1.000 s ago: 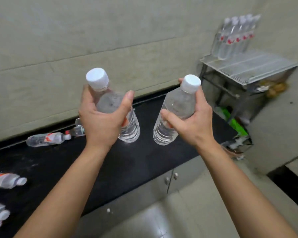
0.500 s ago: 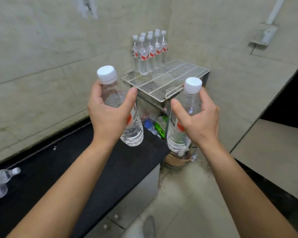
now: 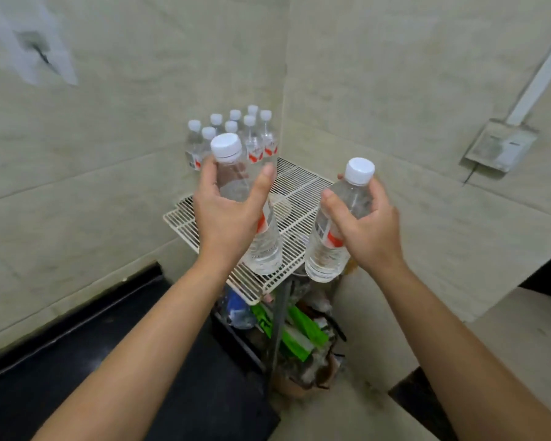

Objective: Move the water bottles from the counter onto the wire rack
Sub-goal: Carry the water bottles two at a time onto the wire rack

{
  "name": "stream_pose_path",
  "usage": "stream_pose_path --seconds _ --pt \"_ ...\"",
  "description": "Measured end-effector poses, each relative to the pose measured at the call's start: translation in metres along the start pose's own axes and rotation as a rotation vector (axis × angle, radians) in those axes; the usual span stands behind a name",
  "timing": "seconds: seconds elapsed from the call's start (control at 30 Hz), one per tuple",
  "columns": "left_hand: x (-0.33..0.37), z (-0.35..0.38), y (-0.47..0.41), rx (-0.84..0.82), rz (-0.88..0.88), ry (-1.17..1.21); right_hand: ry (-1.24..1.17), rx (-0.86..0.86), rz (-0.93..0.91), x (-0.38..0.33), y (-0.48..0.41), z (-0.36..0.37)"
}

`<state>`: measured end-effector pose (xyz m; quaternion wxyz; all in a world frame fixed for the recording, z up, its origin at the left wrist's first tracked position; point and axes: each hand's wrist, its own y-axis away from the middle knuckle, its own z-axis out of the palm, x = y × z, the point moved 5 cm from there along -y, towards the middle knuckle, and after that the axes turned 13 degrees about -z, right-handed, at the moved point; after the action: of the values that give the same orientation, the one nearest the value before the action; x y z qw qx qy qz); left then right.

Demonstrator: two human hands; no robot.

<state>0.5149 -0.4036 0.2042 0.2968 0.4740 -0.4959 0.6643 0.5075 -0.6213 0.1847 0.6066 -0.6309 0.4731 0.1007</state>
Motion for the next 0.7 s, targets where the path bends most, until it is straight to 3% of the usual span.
stream_pose_path --seconds 0.2,0.43,0.7 --pt "-0.05 0.036 -0.074 0.076 -0.036 -0.069 -0.076 -0.148 0.041 0.079 -0.072 0.057" --pt "-0.13 0.049 -0.144 0.27 -0.302 -0.127 -0.348 -0.396 0.16 0.171 -0.14 0.166" --pt "-0.15 0.063 -0.194 0.38 -0.286 -0.132 -0.477 -0.621 0.085 0.186 -0.188 0.256"
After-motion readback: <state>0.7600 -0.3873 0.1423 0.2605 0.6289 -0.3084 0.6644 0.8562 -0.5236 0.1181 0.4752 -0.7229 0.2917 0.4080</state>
